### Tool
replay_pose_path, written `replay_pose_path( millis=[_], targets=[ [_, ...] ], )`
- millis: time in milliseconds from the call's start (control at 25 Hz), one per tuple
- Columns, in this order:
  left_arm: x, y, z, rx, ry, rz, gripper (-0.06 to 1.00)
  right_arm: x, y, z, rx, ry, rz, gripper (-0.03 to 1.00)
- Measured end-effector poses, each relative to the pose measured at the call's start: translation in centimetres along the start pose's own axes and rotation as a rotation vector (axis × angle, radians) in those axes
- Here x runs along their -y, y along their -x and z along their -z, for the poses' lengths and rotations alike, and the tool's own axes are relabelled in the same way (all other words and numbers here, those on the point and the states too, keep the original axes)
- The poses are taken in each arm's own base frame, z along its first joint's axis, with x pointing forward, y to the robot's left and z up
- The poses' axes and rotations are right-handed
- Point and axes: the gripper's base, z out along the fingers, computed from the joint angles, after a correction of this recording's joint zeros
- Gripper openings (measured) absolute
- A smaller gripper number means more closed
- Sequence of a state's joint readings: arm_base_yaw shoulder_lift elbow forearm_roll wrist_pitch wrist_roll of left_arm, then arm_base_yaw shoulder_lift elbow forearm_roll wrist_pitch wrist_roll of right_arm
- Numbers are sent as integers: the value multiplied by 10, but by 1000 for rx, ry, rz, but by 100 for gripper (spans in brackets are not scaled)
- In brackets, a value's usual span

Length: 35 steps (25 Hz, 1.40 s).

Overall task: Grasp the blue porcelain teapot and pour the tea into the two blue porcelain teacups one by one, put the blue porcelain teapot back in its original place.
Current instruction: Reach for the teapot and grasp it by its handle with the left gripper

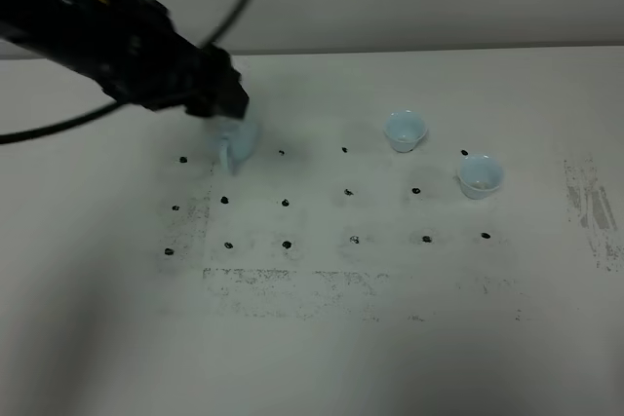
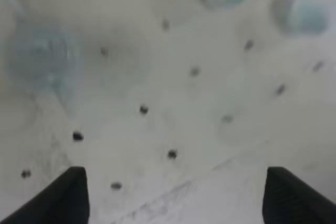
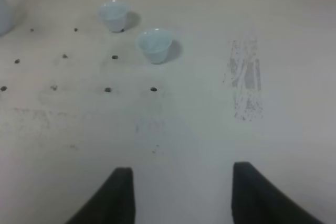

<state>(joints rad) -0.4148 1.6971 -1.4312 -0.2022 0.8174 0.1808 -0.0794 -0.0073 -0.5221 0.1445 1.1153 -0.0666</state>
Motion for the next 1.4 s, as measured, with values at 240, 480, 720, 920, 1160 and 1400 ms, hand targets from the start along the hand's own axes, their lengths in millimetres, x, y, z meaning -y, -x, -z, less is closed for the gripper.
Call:
replay_pose_path(
  millis=[240, 480, 720, 920, 1160, 1400],
  targets=[
    [44, -14, -88, -224, 227, -232, 69, 0, 0, 0, 0, 0, 0, 45],
    [52, -27, -147, -290, 267, -341, 69, 0, 0, 0, 0, 0, 0, 45],
    [47, -25, -165, -235, 299, -398, 69, 0, 0, 0, 0, 0, 0, 45],
    [47, -14, -168, -131, 315, -481, 69, 0, 0, 0, 0, 1, 0, 45],
    [36, -7, -166, -90, 377, -578, 69, 0, 0, 0, 0, 1, 1, 45],
    [19, -6, -164, -120, 423, -580, 69, 0, 0, 0, 0, 1, 1, 45]
  ],
)
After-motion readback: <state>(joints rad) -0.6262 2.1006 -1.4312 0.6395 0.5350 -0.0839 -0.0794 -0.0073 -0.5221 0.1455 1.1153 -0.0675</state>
